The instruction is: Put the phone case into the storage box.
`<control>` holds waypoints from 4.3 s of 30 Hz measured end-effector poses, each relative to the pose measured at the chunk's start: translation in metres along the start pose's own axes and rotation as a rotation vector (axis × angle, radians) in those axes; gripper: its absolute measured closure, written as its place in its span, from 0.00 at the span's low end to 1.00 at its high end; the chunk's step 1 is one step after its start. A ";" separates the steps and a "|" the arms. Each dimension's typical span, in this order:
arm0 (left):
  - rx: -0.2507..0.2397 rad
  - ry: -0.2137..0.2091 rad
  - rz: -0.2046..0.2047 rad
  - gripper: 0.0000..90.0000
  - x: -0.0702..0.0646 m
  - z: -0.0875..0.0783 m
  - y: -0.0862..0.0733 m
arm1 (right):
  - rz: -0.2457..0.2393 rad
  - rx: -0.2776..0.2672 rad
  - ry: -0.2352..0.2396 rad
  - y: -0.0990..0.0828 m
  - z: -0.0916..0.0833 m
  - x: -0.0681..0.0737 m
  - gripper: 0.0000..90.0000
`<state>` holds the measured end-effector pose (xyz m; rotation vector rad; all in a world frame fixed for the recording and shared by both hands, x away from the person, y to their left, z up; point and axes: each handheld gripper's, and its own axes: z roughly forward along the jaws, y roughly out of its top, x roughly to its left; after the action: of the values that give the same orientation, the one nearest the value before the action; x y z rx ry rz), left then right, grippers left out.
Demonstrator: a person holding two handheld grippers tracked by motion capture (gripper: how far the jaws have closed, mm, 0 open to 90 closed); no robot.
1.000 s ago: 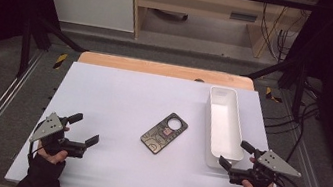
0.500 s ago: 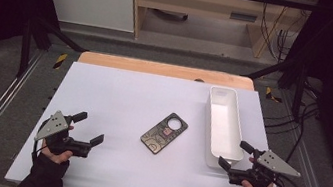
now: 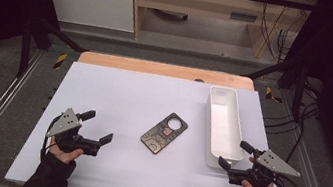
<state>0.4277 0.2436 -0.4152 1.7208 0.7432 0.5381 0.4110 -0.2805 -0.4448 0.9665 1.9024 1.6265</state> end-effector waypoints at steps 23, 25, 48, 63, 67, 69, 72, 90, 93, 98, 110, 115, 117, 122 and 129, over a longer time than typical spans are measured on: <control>0.155 -0.021 0.012 0.00 -0.023 0.057 0.018 | -0.005 0.005 0.003 0.000 0.000 0.000 0.00; 0.161 -0.024 0.012 0.00 -0.024 0.062 0.020 | -0.005 0.005 0.003 0.000 0.000 0.000 0.00; 0.235 -0.066 0.029 0.00 -0.041 0.118 0.032 | -0.008 0.010 0.005 0.000 0.001 0.000 0.00; 0.301 -0.078 0.050 0.00 -0.052 0.147 0.035 | -0.007 0.006 0.004 0.000 0.001 0.000 0.00; 0.326 -0.077 0.059 0.00 -0.055 0.155 0.034 | -0.007 0.005 0.006 0.000 0.001 0.000 0.00; 0.336 -0.073 0.066 0.00 -0.057 0.159 0.034 | -0.008 0.004 0.006 0.000 0.001 0.000 0.00; 0.350 -0.072 0.065 0.00 -0.058 0.166 0.033 | -0.006 0.005 0.008 0.000 0.000 0.000 0.00; 0.463 -0.059 0.076 0.00 -0.063 0.203 0.021 | -0.007 0.005 0.009 0.000 0.001 0.000 0.00; 0.483 -0.057 0.077 0.00 -0.064 0.208 0.019 | -0.007 0.005 0.009 0.000 0.001 0.000 0.00; 0.521 -0.049 0.074 0.00 -0.062 0.216 0.011 | -0.007 0.006 0.009 0.000 0.001 0.000 0.00; 0.581 -0.035 0.070 0.01 -0.061 0.227 0.000 | -0.006 0.008 0.012 0.000 0.001 0.000 0.00; 0.597 -0.029 0.080 0.02 -0.062 0.229 -0.001 | -0.005 0.011 0.013 0.000 0.001 0.000 0.00; 0.607 -0.023 0.074 0.03 -0.062 0.230 -0.002 | -0.007 0.013 0.013 0.000 0.001 0.000 0.00; 0.619 -0.025 0.082 0.05 -0.064 0.231 -0.003 | -0.005 0.012 0.013 0.000 0.001 0.000 0.00; 0.630 -0.026 0.072 0.08 -0.064 0.232 -0.004 | -0.005 0.013 0.013 0.000 0.001 0.000 0.00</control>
<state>0.5418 0.0412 -0.4794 2.3379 0.8944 0.3443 0.4118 -0.2794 -0.4453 0.9578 1.9241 1.6233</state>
